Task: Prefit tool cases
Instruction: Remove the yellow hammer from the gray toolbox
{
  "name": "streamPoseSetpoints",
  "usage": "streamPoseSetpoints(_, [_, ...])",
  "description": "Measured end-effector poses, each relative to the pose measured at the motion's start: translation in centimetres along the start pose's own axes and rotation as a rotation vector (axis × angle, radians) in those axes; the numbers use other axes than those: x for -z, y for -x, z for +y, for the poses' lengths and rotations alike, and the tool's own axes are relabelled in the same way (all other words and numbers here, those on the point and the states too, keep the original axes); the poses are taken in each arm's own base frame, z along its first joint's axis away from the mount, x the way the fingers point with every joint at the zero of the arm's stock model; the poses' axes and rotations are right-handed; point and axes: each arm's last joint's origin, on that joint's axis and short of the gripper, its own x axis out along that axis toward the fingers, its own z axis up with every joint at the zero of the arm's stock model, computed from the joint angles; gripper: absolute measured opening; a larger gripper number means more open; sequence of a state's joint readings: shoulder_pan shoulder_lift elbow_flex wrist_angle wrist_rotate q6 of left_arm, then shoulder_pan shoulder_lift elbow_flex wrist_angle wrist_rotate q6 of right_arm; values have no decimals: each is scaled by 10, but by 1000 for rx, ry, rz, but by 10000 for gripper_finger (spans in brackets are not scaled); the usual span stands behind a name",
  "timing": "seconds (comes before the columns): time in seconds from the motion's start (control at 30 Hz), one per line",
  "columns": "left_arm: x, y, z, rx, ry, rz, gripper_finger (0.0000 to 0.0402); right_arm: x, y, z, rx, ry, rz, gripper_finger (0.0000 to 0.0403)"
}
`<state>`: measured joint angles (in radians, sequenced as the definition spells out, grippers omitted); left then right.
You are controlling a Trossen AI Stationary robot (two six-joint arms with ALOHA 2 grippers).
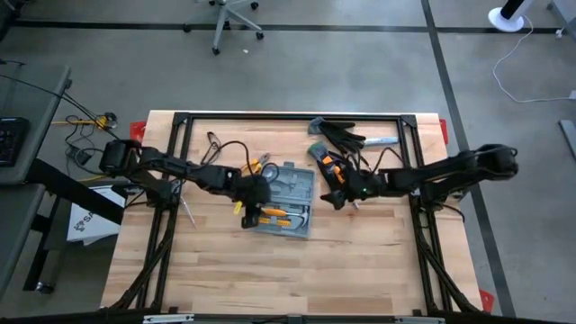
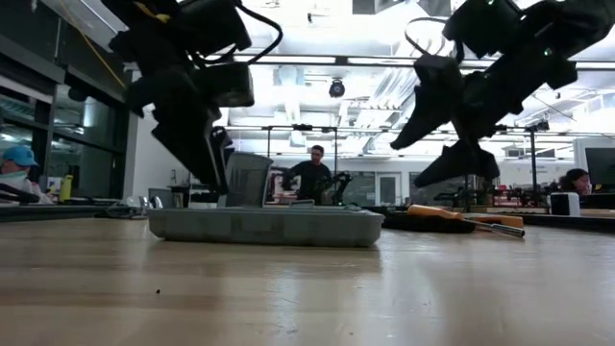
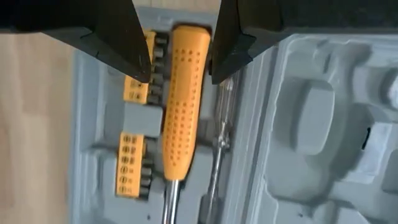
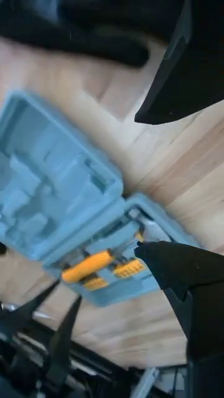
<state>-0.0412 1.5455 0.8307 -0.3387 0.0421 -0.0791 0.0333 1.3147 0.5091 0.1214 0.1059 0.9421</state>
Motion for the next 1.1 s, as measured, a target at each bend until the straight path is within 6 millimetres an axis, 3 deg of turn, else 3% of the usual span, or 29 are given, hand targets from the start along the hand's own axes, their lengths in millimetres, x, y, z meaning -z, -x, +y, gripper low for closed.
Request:
streamPoseSetpoints(0.17, [4,-5,-1,-23,18,41,161,7,-17,15,-14,33,45,290])
streamPoseSetpoints(0.27, [2,-8,0,-48,53,27,161,7,-30,33,14,92,91,257])
streamPoseSetpoints(0.43, [0,-8,0,-71,80,24,161,0,-53,58,92,202,160,142])
streamPoseSetpoints(0.6, [0,-8,0,-68,96,28,161,0,-74,64,173,285,243,19])
streamPoseSetpoints(0.83, [-7,-5,-1,-57,96,12,162,14,-101,52,159,275,368,2])
streamPoseSetpoints(1.1, [-20,2,-5,2,16,-8,186,13,-103,48,164,287,384,1])
